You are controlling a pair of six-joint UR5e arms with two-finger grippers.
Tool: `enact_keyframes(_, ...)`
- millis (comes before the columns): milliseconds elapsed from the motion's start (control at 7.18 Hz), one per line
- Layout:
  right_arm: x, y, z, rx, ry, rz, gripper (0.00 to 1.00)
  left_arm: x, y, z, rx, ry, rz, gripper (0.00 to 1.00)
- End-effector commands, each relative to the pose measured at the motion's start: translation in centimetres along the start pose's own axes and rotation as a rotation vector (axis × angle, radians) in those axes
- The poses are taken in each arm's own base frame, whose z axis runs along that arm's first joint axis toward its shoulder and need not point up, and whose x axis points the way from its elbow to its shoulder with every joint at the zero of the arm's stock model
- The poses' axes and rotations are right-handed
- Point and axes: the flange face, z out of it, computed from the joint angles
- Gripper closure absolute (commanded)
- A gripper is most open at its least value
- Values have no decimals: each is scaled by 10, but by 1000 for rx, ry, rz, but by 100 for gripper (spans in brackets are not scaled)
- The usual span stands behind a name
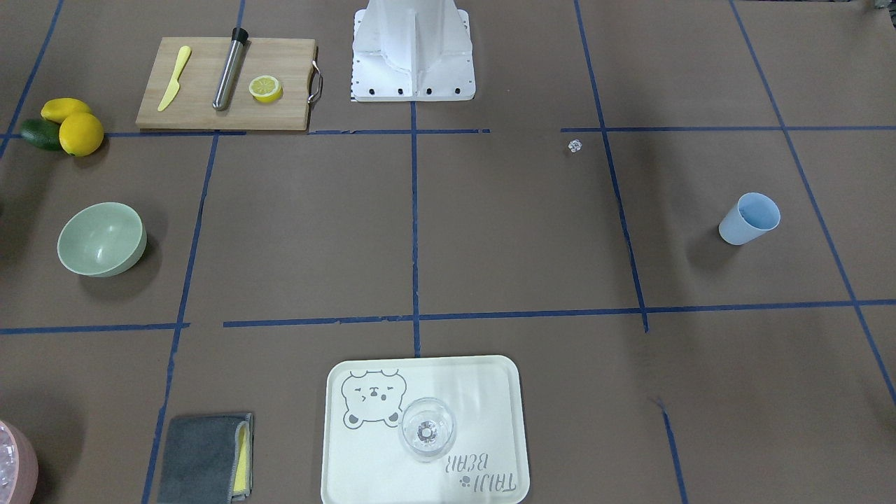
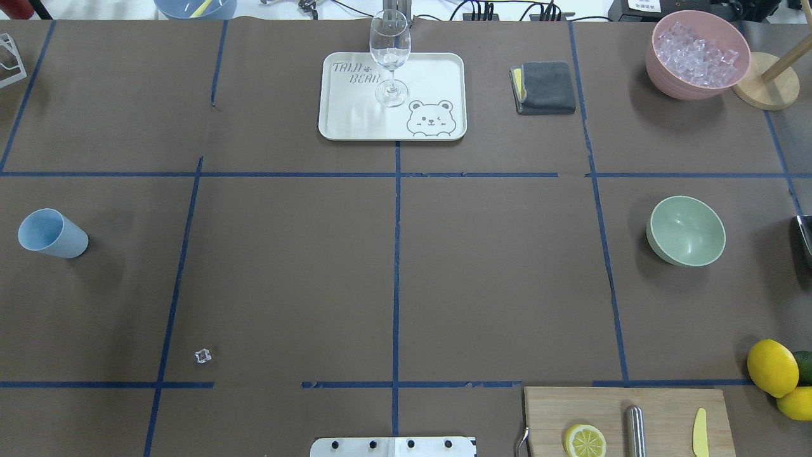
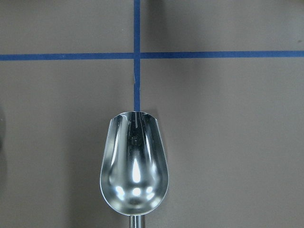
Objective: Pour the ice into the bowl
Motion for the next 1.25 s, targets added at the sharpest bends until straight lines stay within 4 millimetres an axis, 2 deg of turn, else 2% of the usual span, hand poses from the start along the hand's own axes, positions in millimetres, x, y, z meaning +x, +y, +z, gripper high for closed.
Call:
enact_keyframes(0,-1,-1,-1,18,1,-14,0,3,0,-3,8,2,9,0)
enact_keyframes(139,-2,-2,-2,23,2,-21,0,10,-3,-9,22,7,20,0)
enact_keyframes(418,-12,-15,-10,43,-2,-42,0,43,-22,-39,87,17,86,0)
enact_keyframes(557,-44,-46,-43,108,-9,-111,0,61,-26,-56,147,26,148,0)
enact_keyframes(697,-35,-46,-29,81,-17,-92,0,71,-26,-66,200,32,201,0)
enact_keyframes(836,-56,-52,-15,49,-97,-121,0,84,-25,-76,232,42,210,0)
enact_keyframes(975,-66,-53,-7,30,-123,-109,0,110,-16,-79,276,72,202,0)
enact_keyframes(1114,-93,-60,4,42,-124,-80,0,136,10,-67,303,114,189,0)
